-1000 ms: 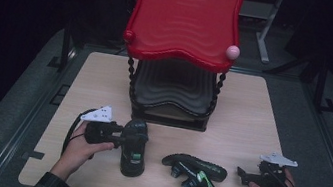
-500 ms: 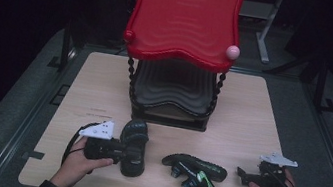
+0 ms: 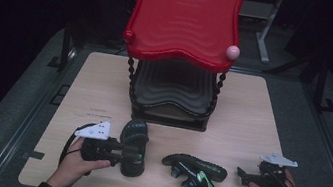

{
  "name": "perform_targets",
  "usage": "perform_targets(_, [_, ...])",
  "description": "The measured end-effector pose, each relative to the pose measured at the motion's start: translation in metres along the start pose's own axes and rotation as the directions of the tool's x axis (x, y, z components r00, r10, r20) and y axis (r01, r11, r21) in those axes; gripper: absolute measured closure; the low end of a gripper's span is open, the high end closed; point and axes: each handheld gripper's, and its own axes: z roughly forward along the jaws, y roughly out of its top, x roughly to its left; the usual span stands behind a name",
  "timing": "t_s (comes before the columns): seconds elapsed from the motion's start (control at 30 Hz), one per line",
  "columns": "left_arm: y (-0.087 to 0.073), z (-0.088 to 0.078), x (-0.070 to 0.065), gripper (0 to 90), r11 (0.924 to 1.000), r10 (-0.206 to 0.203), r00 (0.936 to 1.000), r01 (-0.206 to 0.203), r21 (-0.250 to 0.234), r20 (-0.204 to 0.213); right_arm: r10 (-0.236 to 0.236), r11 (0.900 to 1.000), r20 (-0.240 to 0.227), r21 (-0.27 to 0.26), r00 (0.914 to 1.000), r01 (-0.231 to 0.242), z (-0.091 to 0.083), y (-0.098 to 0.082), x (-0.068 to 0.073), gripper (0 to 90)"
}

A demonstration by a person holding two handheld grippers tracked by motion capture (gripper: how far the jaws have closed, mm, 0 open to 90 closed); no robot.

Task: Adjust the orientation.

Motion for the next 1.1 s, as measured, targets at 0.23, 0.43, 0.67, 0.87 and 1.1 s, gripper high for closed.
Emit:
perform_targets(0.23, [-0.006, 0.011, 0.009, 64.6, 0.9995, -0.012, 0.9999, 0.012, 0.029, -0.007, 0.0, 1.0, 0.0, 0.0, 1.0, 0.0, 0.0, 0.0, 0.0, 0.0])
perform_targets(0.43, [-0.005, 0.01, 0.003, 85.6, 0.9973, 0.02, 0.9996, -0.019, 0.071, -0.018, 0.0, 1.0, 0.0, 0.0, 1.0, 0.0, 0.0, 0.0, 0.0, 0.0])
perform_targets(0.67, [-0.009, -0.002, -0.012, 86.2, 0.9946, 0.037, 0.9993, -0.037, 0.097, 0.01, -0.002, 1.0, -0.001, -0.001, 1.0, 0.002, 0.0, 0.0, 0.0, 0.0])
perform_targets(0.87, [-0.017, -0.008, -0.028, 82.2, 0.995, 0.034, 0.9988, -0.037, 0.093, 0.034, -0.002, 1.0, -0.001, -0.001, 1.0, 0.002, 0.0, 0.0, 0.0, 0.0])
perform_targets(1.1, [-0.005, -0.018, -0.019, 64.4, 0.9985, 0.044, 0.999, -0.044, 0.032, -0.003, -0.001, 1.0, -0.001, -0.001, 1.0, 0.001, 0.0, 0.0, 0.0, 0.0])
